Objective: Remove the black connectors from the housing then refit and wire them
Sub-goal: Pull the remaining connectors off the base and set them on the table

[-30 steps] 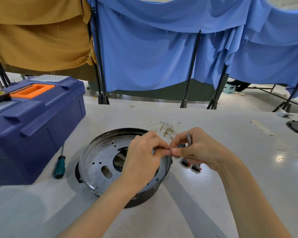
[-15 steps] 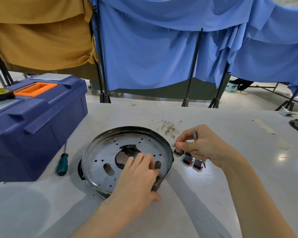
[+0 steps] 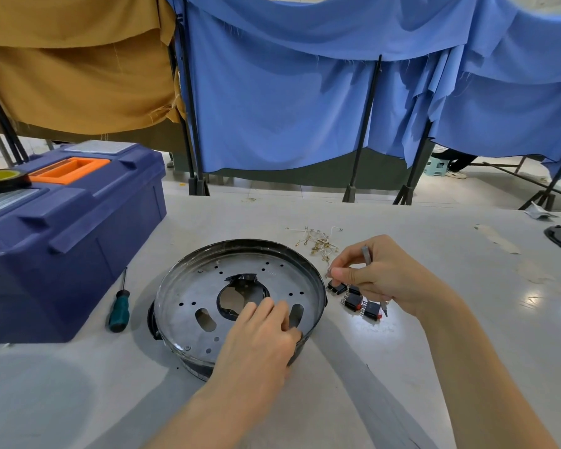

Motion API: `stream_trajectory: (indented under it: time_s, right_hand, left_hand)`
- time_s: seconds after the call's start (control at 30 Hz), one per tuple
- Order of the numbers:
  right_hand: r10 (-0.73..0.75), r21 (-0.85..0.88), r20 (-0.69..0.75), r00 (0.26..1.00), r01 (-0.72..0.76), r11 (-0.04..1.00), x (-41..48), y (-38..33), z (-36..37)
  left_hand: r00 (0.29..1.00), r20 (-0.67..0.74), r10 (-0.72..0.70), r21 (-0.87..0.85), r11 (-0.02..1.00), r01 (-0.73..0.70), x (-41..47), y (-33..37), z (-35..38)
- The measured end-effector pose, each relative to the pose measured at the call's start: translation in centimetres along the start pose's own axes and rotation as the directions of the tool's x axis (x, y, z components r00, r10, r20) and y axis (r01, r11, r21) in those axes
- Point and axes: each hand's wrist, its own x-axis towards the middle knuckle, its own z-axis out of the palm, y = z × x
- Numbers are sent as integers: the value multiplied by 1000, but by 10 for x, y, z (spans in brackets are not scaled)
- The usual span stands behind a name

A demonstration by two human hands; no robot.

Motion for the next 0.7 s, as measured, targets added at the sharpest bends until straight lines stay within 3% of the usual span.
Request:
stream_trajectory:
  time_s: [0.33,0.57,0.7]
  right_hand:
    - [-8,-3,11,1000,8,1000,-1,0,0]
    - [7,10,-18,1000,-6,1000,-7,-4,-1]
    - [2,26,-50,999,-1,1000,-11,-9,0]
  left_hand:
    - [986,148,-78,39,997,73,14,-2,0]
    - [995,72,-72,-67,995,77,30,-5,-10]
    - [992,60,-111,-252,960,122,49,-23,-39]
